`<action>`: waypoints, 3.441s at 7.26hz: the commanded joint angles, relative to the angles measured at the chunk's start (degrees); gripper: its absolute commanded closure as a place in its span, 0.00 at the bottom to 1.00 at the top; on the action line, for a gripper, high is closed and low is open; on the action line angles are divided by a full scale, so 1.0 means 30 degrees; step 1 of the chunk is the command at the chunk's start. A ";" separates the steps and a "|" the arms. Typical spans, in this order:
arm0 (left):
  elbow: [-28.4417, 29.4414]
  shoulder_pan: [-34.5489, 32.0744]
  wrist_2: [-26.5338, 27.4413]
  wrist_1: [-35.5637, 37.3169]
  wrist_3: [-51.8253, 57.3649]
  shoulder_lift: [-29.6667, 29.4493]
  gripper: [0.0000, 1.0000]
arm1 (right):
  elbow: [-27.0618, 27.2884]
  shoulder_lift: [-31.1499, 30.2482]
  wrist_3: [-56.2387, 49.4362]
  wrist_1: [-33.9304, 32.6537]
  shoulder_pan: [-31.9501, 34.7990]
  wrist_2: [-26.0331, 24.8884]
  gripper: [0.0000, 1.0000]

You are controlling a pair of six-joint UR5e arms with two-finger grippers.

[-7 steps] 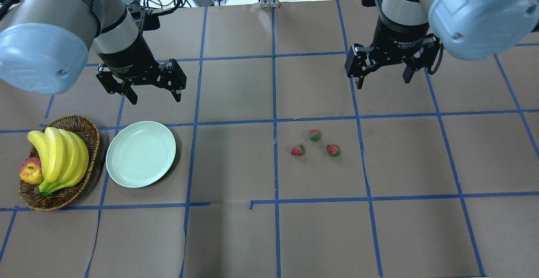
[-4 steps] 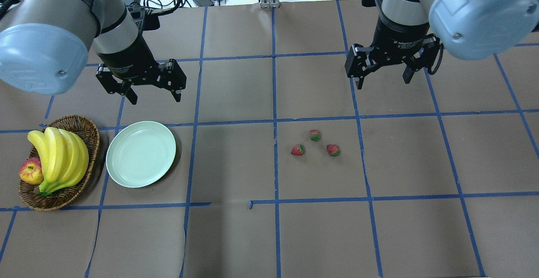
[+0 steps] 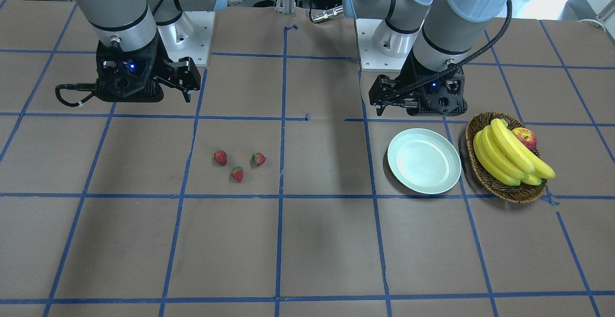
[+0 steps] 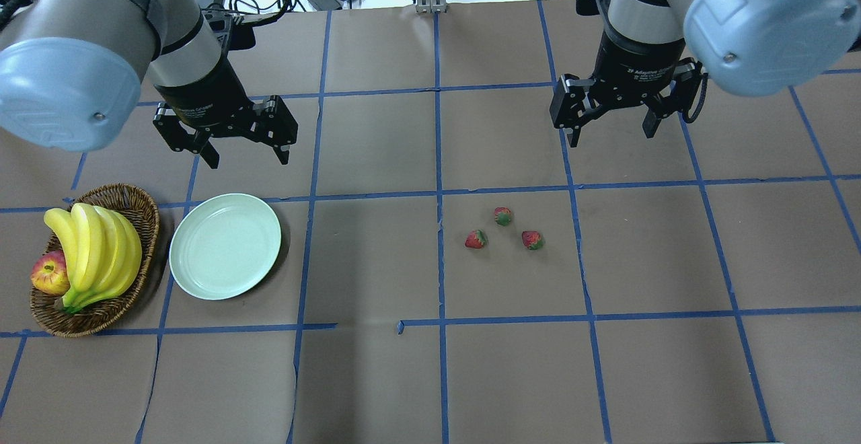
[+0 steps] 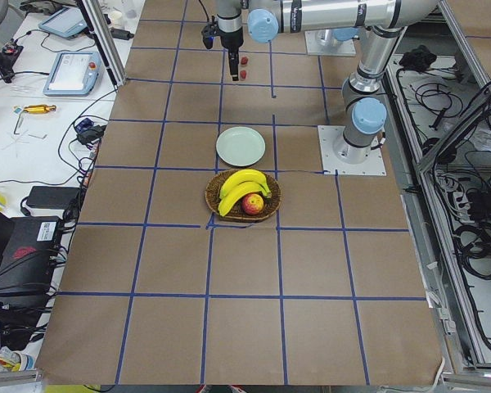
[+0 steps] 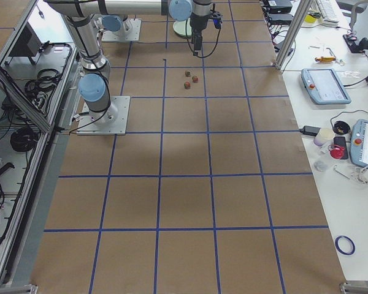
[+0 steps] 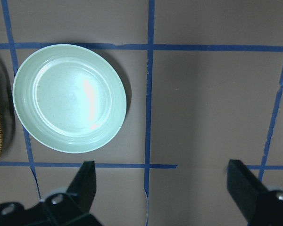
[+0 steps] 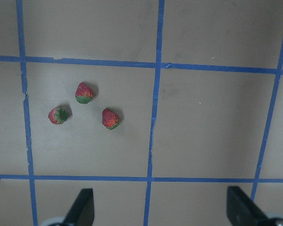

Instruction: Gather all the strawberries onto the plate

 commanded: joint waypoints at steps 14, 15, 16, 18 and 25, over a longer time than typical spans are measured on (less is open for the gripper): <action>-0.1057 -0.0295 -0.0042 0.0160 -0.0032 -0.0399 0.00 | 0.6677 0.4478 -0.6796 -0.8775 0.1286 0.2502 0.00; -0.1057 -0.0295 -0.0043 0.0160 -0.0003 -0.0428 0.00 | 0.6681 0.4975 -0.6971 -0.9306 0.1286 0.2414 0.00; -0.1057 -0.0295 -0.0043 0.0160 0.0027 -0.0429 0.00 | 0.6681 0.5299 -0.7118 -0.9485 0.1286 0.2413 0.00; -0.1086 -0.0295 -0.0013 0.0160 0.0056 -0.0429 0.00 | 0.6710 0.5945 -0.7354 -1.0101 0.1286 0.2384 0.01; -0.0940 -0.0178 0.0016 0.0189 0.0232 -0.0400 0.00 | 0.6624 0.5802 -0.7237 -1.0102 0.1286 0.1476 1.00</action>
